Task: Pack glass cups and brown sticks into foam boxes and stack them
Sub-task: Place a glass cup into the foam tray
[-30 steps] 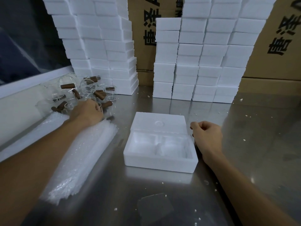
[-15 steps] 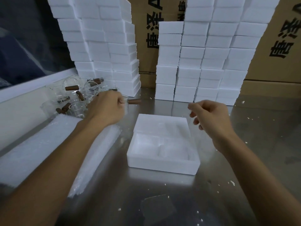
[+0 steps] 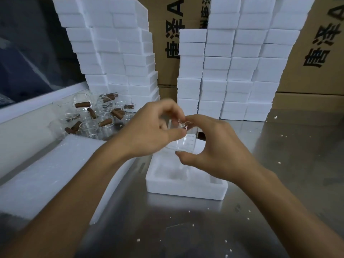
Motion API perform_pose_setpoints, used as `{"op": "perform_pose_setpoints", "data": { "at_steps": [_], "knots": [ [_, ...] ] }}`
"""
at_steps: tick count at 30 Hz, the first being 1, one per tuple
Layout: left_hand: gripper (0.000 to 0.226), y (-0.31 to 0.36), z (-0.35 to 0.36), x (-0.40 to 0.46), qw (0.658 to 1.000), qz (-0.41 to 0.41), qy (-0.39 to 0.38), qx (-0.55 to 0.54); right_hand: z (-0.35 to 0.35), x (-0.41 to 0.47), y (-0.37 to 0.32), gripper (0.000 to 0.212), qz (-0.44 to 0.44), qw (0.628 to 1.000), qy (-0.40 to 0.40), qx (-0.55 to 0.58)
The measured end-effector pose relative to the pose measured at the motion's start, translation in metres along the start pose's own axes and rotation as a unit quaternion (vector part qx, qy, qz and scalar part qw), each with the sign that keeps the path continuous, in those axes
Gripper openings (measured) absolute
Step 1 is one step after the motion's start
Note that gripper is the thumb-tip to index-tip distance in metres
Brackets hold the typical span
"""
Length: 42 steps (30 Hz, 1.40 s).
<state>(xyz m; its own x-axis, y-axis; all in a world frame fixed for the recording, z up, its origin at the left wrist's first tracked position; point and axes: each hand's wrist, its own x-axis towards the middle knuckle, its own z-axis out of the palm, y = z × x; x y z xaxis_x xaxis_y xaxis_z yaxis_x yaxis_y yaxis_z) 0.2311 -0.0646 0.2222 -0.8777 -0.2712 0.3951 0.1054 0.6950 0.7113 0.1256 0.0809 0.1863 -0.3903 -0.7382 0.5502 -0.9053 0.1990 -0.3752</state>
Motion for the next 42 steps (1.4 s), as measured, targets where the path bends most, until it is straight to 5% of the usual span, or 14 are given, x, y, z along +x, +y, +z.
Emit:
{"op": "perform_pose_setpoints", "data": {
  "at_steps": [2,4,6,9,16,20,23,27,31,33,37,42],
  "knots": [
    [0.061,-0.003,-0.001,0.000,0.999,-0.037,0.024,-0.017,-0.007,-0.001,0.000,0.059,-0.003,1.000,0.010,0.003],
    [0.080,-0.005,-0.002,-0.001,0.994,-0.092,-0.034,-0.039,-0.012,-0.001,0.000,0.058,-0.026,0.999,0.017,0.009],
    [0.071,-0.009,0.001,-0.002,0.981,-0.118,-0.098,-0.116,-0.017,0.000,-0.001,0.059,-0.043,0.999,0.011,0.013],
    [0.061,-0.016,0.006,0.000,0.969,-0.119,-0.083,-0.201,-0.020,0.000,-0.002,0.060,-0.045,0.999,0.002,0.016],
    [0.077,-0.022,0.012,-0.001,0.959,-0.129,-0.104,-0.228,-0.016,0.000,-0.003,0.063,-0.016,0.995,-0.058,-0.078],
    [0.064,-0.024,-0.001,0.000,0.970,-0.111,-0.129,-0.171,-0.018,-0.001,0.000,0.044,0.012,0.996,-0.077,-0.048],
    [0.045,-0.049,-0.024,0.002,0.986,-0.166,-0.025,-0.019,-0.023,-0.001,0.006,0.040,0.037,0.996,-0.078,-0.034],
    [0.046,-0.112,-0.065,-0.002,0.895,-0.332,0.088,0.284,-0.028,0.000,0.009,0.042,0.048,0.997,-0.062,-0.015],
    [0.059,-0.138,-0.089,-0.013,0.845,-0.446,0.052,0.290,-0.029,0.001,0.009,0.044,0.048,0.998,-0.049,0.002],
    [0.060,-0.141,-0.084,-0.013,0.845,-0.447,0.028,0.294,-0.029,0.001,0.008,0.044,0.051,0.998,-0.047,0.004],
    [0.024,-0.134,-0.074,-0.007,0.848,-0.425,0.016,0.316,-0.030,0.000,0.008,0.049,0.058,0.997,-0.044,0.004],
    [0.012,-0.112,-0.067,-0.001,0.897,-0.293,0.109,0.312,-0.033,0.000,0.008,0.050,0.058,0.998,-0.032,0.010]
  ]
}}
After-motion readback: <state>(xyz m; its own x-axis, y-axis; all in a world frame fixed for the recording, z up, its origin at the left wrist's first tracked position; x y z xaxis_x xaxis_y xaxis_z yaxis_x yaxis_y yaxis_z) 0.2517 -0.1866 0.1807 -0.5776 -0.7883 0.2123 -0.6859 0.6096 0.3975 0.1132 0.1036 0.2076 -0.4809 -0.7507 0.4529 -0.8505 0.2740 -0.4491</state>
